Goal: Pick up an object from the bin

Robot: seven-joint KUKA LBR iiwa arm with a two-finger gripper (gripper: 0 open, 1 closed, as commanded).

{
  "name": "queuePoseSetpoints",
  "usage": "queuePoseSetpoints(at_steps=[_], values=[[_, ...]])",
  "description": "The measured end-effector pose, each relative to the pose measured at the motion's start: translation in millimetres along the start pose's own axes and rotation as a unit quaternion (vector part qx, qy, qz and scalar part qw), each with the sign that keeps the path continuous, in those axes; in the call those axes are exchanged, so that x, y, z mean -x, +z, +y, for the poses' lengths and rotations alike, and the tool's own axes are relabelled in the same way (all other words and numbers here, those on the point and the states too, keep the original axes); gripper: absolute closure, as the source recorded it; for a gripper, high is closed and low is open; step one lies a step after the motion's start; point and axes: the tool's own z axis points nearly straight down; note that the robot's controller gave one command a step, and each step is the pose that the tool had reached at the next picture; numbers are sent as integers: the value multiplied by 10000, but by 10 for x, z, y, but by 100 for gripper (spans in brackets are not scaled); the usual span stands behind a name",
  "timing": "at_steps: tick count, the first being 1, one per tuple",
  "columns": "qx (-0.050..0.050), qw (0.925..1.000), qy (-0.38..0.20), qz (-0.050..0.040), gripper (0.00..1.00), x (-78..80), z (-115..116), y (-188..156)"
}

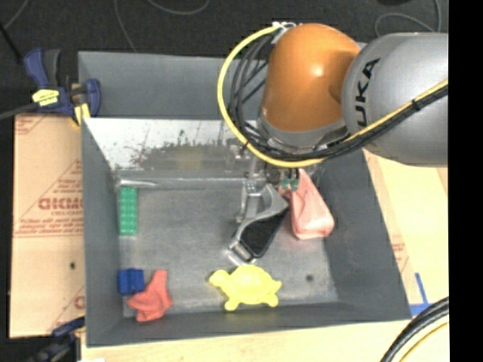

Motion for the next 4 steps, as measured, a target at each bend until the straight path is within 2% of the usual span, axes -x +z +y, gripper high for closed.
queuePoseSetpoints(at_steps=[1,2,3,4], values=[[-3,9899,-1420,-5,0,-102,-604,543],[-3,9868,-1622,2,0,-146,-895,782],[-12,9577,-2877,-29,0,79,-877,942],[-32,9116,-4111,-17,0,267,-979,1568]])
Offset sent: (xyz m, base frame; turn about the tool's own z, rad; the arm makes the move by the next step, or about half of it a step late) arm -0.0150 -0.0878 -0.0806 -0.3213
